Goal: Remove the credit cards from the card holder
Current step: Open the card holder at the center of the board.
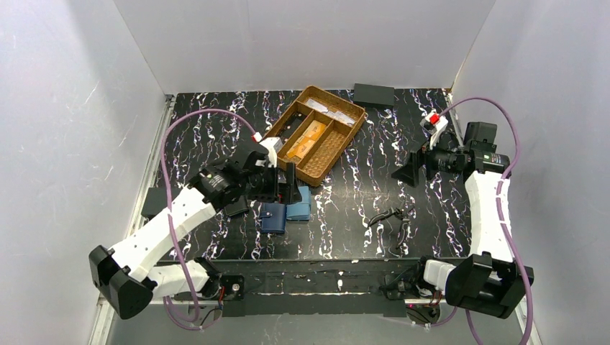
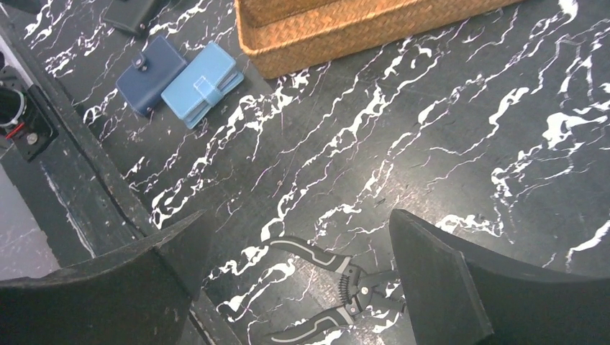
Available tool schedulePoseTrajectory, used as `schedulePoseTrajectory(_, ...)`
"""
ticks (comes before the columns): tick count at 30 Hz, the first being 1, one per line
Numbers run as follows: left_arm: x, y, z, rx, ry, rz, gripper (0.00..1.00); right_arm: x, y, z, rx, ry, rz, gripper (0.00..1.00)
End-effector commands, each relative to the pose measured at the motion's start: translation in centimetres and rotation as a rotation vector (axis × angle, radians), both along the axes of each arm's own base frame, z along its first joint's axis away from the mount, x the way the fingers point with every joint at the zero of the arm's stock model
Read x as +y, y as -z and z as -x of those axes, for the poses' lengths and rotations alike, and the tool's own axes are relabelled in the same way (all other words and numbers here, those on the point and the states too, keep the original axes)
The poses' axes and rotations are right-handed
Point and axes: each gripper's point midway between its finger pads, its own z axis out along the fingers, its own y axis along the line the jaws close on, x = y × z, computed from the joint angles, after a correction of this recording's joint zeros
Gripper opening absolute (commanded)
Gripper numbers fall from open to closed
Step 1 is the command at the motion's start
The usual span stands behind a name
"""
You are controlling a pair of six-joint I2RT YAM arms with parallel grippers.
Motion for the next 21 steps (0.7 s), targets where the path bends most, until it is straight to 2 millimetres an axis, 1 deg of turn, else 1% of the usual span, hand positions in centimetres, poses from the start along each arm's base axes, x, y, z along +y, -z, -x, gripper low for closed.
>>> schedulePoseTrajectory(1, -0.1, 1.0, -0.5, 0.006, -0.048, -0.074, 0.99, 0.6, 1.1, 0.5, 0.012, -0.056, -0.018, 1.00)
schedulePoseTrajectory(6, -0.9, 3.9, -0.9, 0.033, -0.130, -0.181, 0.99, 0.8, 2.8, 0.4, 0.046, -0.062, -0.029, 1.00)
schedulePoseTrajectory(10, -1.5, 6.2, -1.2, 0.053, -0.151, -0.248, 0.99, 1.0, 4.1, 0.7, 0.071, -0.069, -0.041, 1.00)
schedulePoseTrajectory(12, -1.7, 7.2, -1.7, 0.046, -0.146, -0.268, 0.99, 1.1, 4.7, 0.9, 0.081, -0.071, -0.047, 1.00)
schedulePoseTrajectory(15, -3.0, 7.8, -2.4, 0.057, -0.114, -0.205, 0.99, 1.2, 5.4, 1.1, 0.086, -0.075, -0.051, 1.00)
schedulePoseTrajectory(17, -3.8, 7.9, -2.9, 0.066, -0.109, -0.161, 0.99, 1.3, 5.7, 1.3, 0.089, -0.077, -0.055, 1.00)
schedulePoseTrajectory(18, -4.0, 8.0, -3.1, 0.066, -0.111, -0.160, 0.99, 1.3, 5.9, 1.4, 0.089, -0.077, -0.055, 1.00)
schedulePoseTrajectory(20, -3.9, 8.6, -3.5, 0.075, -0.120, -0.197, 0.94, 1.4, 6.2, 1.5, 0.086, -0.075, -0.057, 1.00)
schedulePoseTrajectory(21, -3.7, 9.0, -3.6, 0.085, -0.125, -0.229, 0.93, 1.4, 6.3, 1.5, 0.086, -0.072, -0.058, 1.00)
